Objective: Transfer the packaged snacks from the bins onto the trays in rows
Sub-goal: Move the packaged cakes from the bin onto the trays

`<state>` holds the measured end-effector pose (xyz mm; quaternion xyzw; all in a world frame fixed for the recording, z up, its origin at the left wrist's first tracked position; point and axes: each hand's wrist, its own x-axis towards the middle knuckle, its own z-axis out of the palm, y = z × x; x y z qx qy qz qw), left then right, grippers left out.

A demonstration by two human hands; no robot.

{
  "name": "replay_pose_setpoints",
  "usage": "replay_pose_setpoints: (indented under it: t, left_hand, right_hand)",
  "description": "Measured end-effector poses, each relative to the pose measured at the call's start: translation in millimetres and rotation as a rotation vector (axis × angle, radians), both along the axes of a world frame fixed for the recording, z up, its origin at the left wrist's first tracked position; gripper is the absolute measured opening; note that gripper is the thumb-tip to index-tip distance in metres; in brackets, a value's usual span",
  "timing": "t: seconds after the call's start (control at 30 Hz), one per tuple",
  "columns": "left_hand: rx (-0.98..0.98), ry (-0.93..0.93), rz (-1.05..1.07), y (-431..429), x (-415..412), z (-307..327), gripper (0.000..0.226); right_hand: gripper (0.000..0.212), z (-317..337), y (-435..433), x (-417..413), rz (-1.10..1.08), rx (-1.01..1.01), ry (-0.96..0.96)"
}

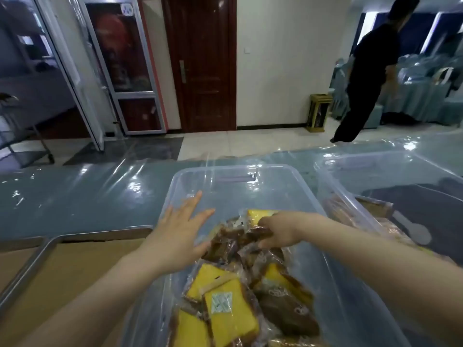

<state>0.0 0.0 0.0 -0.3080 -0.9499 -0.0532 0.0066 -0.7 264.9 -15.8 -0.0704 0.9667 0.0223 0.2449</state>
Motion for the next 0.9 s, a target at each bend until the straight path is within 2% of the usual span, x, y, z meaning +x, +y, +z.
replay_pose_setpoints:
  t: [0.13,0.23,0.37,0.4,0.5,0.6,0.67,0.73,0.83,0.9]
  left_hand:
    - [-0.24,0.065,0.003,1,3,-22,0.067]
    - [-0.234,0.055,0.014,0,3,-22,0.064]
    - [-0.257,0.052,-0.005,0,7,-20,0.058]
    - [-0.275,0.056,-0.009,2,8,-19,0.056]
    - [-0.305,0.059,-0.012,3,8,-18,0.054]
    - [-0.33,0.056,-0.01,3,8,-20,0.052]
    - [-0.364,0.077,-0.012,4,7,-22,0.051]
    - [-0.396,0.082,-0.009,5,7,-21,0.05]
    - [-0.418,0.05,0.017,5,6,-21,0.051]
    - [-0.326,-0.057,0.08,15,3,-17,0.056]
  right_hand:
    - [0.072,-10,-14,8,0.006,-0.166,0.002]
    - [0.077,0,-15,14,0.062,-0.102,0.119]
    - [0.05,2,-22,27,0.325,0.127,-0.068]
    - [0.04,1,-23,25,0.33,0.132,-0.032]
    - [0.023,8,-16,8,0.153,0.002,0.278]
    - [0.02,10,-8,-19,-0.076,-0.142,0.422]
    - [0.03,3,-6,-35,-0.163,-0.15,0.438]
    - [0.056,-11,-2,-49,-0.181,-0.128,0.373]
    - [0.116,-31,6,-60,-0.211,-0.137,0.066]
    - [0.132,-38,5,-60,-0.211,-0.129,-0.05]
